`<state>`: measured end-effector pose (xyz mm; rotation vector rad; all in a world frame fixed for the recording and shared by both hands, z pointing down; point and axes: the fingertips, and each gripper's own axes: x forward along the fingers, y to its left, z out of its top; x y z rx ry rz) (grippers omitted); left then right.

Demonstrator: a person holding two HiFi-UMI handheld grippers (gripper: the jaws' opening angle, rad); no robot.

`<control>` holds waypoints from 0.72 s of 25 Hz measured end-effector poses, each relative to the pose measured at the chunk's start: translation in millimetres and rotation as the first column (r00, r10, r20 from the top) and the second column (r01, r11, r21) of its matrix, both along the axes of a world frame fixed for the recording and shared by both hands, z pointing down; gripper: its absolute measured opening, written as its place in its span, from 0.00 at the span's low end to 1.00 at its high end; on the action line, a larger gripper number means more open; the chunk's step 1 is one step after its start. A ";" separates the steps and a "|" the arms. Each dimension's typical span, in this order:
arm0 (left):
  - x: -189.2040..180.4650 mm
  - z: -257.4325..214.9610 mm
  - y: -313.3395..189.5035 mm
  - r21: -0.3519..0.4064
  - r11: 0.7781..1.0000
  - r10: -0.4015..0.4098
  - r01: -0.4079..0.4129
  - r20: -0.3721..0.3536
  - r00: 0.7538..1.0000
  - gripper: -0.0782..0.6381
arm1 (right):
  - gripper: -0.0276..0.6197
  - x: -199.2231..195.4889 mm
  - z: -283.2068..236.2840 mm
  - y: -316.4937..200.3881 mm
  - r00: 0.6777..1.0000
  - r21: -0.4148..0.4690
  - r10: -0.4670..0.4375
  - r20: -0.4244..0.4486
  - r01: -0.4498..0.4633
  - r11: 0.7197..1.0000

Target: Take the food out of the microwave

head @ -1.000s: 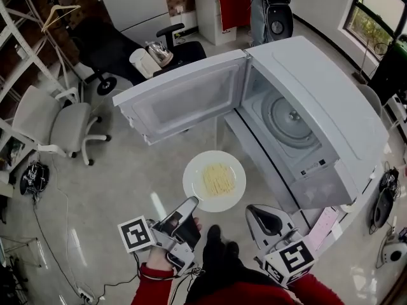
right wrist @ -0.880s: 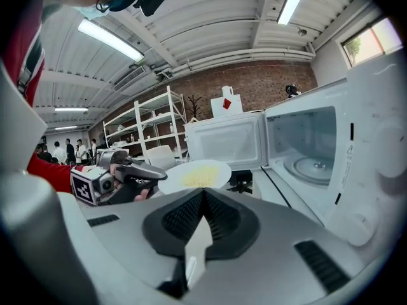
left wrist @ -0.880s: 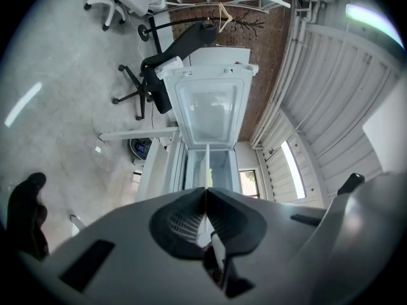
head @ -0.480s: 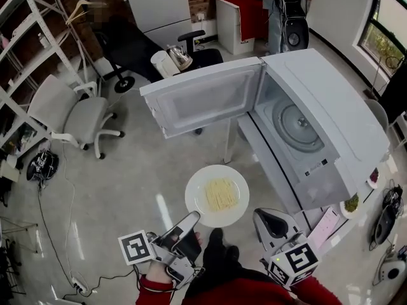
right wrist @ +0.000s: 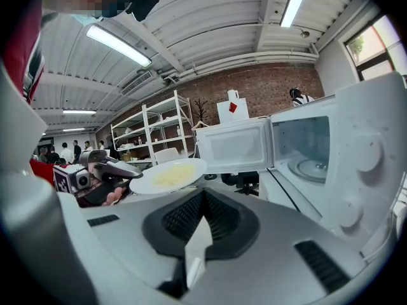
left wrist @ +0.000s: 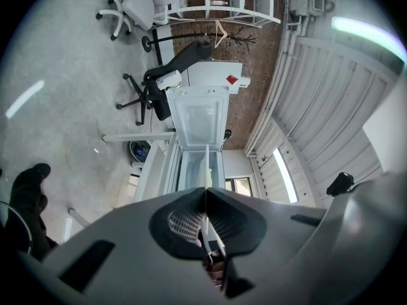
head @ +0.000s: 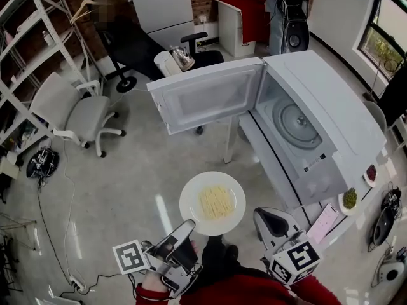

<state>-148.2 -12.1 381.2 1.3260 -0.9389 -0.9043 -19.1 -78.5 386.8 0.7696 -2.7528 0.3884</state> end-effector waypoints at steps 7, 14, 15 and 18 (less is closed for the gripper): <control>-6.3 1.3 18.0 -0.005 1.000 -0.028 0.028 -0.007 1.000 0.13 | 0.06 -5.6 -0.7 8.9 0.999 0.021 -0.025 -0.029 0.025 0.999; -9.6 -2.8 22.9 0.014 0.999 -0.034 0.034 -0.004 0.999 0.13 | 0.06 -9.0 0.9 17.6 0.997 0.042 -0.045 -0.063 0.048 0.998; -10.2 -3.6 22.9 0.016 0.999 -0.035 0.035 -0.004 0.999 0.13 | 0.06 -9.6 0.9 18.5 0.997 0.042 -0.047 -0.064 0.050 0.998; -11.3 -5.6 21.3 0.022 0.999 -0.035 0.035 0.000 0.999 0.13 | 0.06 -10.7 0.2 19.6 0.996 0.050 -0.051 -0.068 0.055 0.997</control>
